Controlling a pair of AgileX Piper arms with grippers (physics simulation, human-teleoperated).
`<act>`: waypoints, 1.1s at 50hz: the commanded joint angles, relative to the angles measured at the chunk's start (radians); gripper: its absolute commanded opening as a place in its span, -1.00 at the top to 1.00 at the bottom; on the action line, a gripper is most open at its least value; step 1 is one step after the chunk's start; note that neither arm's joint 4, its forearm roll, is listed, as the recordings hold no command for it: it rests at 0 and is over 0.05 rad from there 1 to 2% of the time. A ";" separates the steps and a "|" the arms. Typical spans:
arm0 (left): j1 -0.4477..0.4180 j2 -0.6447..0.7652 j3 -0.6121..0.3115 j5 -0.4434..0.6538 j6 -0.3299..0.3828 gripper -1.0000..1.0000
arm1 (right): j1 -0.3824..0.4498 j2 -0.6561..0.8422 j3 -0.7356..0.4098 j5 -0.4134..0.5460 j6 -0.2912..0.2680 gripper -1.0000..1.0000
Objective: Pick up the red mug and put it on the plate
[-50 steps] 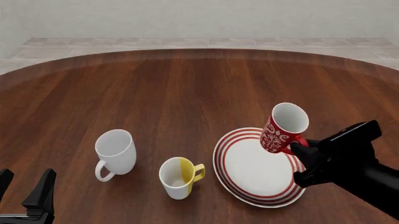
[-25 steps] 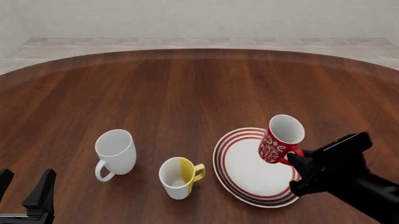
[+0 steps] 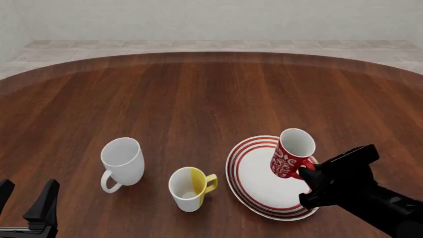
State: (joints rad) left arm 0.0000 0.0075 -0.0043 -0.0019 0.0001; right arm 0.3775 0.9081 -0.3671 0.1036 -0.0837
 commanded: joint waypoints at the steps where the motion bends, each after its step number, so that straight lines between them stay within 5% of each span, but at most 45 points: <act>1: 0.000 0.000 0.000 0.000 0.000 -1.00 | -0.009 0.039 0.004 -0.036 0.001 1.00; 55: 0.000 0.000 0.000 0.000 0.000 -1.00 | -0.032 0.206 0.040 -0.184 -0.025 1.00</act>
State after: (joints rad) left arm 0.0000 0.0075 -0.0043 -0.0019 0.0002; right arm 0.3478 1.0862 -0.3245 -0.0567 -0.1082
